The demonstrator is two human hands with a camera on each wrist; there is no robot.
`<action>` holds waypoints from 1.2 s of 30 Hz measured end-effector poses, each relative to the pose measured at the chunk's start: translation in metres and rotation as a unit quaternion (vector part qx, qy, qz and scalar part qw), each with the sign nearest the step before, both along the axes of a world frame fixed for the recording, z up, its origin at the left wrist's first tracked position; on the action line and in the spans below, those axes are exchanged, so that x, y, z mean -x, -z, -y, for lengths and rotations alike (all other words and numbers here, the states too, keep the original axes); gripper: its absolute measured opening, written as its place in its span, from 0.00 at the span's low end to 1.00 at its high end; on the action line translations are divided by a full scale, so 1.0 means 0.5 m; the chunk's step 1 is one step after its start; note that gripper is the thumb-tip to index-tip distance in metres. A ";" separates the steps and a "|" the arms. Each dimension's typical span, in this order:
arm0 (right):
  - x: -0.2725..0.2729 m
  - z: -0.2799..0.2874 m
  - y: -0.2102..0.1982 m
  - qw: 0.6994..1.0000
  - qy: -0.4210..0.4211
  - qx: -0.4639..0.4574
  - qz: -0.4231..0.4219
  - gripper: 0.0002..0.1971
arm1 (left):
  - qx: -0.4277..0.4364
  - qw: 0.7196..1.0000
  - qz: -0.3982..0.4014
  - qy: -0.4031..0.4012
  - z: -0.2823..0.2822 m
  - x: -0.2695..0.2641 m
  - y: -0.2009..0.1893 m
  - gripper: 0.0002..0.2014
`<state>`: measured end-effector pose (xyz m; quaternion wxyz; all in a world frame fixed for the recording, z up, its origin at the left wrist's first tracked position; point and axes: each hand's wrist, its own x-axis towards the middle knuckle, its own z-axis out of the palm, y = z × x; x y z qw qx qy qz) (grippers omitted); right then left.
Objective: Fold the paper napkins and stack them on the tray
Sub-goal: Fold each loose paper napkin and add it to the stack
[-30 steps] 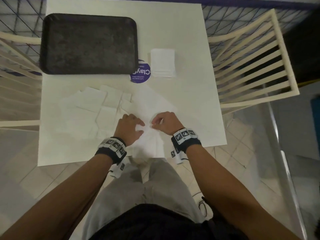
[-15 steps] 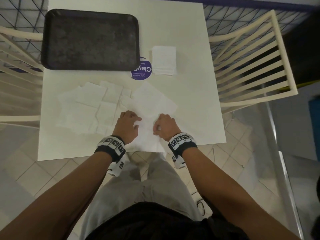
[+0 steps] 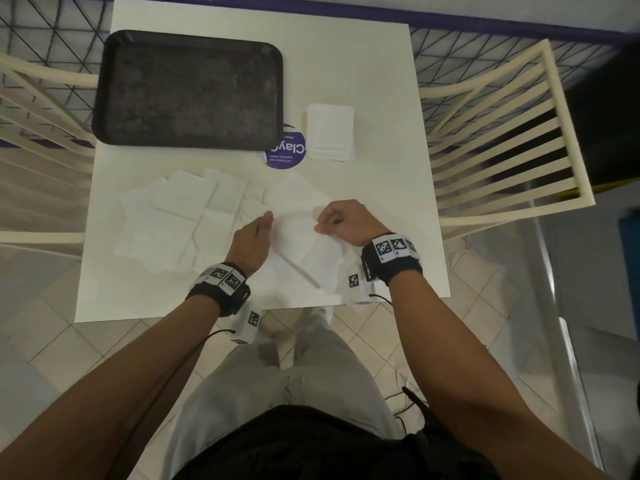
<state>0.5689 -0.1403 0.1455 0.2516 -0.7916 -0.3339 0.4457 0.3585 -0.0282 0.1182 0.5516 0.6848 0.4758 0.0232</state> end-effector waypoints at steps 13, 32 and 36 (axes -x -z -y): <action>-0.030 -0.028 0.016 0.975 0.170 -0.132 -0.053 0.14 | 0.050 0.996 0.068 -0.002 -0.024 -0.043 -0.022 0.29; -0.001 -0.064 0.023 0.986 0.134 -0.074 -0.062 0.12 | 0.193 0.957 0.170 -0.137 -0.066 -0.041 -0.018 0.14; -0.001 -0.066 0.021 0.987 0.129 -0.076 -0.061 0.11 | 0.157 0.967 0.157 -0.124 -0.070 -0.038 -0.014 0.07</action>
